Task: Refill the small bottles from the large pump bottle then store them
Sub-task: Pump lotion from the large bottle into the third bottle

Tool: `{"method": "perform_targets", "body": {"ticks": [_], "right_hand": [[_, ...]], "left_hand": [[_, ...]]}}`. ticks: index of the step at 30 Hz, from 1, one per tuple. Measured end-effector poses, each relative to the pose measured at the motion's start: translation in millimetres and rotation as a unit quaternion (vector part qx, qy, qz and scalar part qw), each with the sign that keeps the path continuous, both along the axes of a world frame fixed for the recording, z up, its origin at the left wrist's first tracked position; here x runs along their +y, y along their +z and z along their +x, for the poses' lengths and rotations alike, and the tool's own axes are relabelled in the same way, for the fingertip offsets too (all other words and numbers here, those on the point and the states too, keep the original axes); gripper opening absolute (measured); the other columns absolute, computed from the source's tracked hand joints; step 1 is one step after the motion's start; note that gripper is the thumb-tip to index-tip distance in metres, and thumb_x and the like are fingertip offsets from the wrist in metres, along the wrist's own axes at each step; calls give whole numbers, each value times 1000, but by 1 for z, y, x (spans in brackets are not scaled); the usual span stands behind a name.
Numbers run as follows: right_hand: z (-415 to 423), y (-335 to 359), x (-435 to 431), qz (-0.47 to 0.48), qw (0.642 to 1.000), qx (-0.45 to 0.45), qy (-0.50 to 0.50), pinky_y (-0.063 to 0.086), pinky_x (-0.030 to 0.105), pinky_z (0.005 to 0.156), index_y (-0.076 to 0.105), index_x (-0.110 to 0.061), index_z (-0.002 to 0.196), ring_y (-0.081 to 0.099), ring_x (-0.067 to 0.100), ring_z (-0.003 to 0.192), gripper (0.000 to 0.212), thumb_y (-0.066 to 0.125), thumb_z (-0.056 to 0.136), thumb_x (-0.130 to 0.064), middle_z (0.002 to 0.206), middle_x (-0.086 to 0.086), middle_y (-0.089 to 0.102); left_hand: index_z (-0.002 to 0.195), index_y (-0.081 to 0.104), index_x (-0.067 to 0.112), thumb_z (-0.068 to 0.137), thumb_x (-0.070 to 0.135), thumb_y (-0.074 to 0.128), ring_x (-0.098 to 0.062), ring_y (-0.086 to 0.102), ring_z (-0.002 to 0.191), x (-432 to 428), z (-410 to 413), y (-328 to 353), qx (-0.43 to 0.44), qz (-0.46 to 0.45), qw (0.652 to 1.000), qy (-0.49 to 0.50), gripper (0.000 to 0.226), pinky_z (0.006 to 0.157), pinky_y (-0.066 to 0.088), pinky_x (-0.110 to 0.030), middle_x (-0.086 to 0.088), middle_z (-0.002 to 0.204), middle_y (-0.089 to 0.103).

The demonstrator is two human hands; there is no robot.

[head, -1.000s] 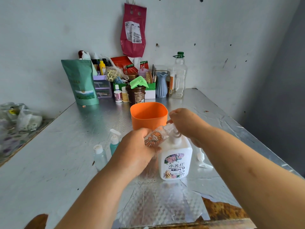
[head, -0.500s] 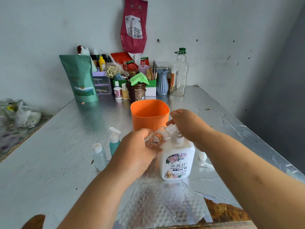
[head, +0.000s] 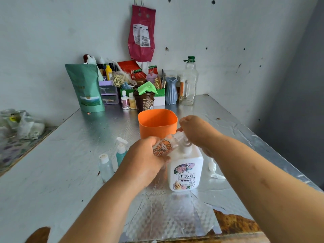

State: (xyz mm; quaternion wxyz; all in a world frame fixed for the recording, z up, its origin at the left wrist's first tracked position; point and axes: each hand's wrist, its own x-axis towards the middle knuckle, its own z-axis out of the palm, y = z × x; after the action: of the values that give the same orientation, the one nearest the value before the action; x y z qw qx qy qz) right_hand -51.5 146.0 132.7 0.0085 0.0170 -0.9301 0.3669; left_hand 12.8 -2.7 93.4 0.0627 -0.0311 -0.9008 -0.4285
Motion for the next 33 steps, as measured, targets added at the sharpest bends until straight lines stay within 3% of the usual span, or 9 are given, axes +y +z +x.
{"method": "perform_targets", "body": {"ticks": [18, 33], "right_hand": [[1, -12, -2, -3, 1000, -2, -4, 46, 43, 92, 55, 1, 122, 55, 39, 113, 35, 30, 100, -13, 121, 23, 58], [-2, -4, 0, 13, 1000, -11, 7, 45, 45, 92, 56, 7, 119, 54, 42, 112, 35, 31, 99, -9, 120, 29, 56]], "left_hand": [[110, 67, 29, 81, 22, 78, -5, 67, 92, -1, -5, -10, -8, 16, 1000, -1, 32, 85, 54, -34, 16, 101, 72], [108, 68, 29, 81, 22, 78, -5, 67, 93, -1, -3, -5, 5, 15, 1000, -7, 30, 84, 54, -31, 17, 99, 73]]}}
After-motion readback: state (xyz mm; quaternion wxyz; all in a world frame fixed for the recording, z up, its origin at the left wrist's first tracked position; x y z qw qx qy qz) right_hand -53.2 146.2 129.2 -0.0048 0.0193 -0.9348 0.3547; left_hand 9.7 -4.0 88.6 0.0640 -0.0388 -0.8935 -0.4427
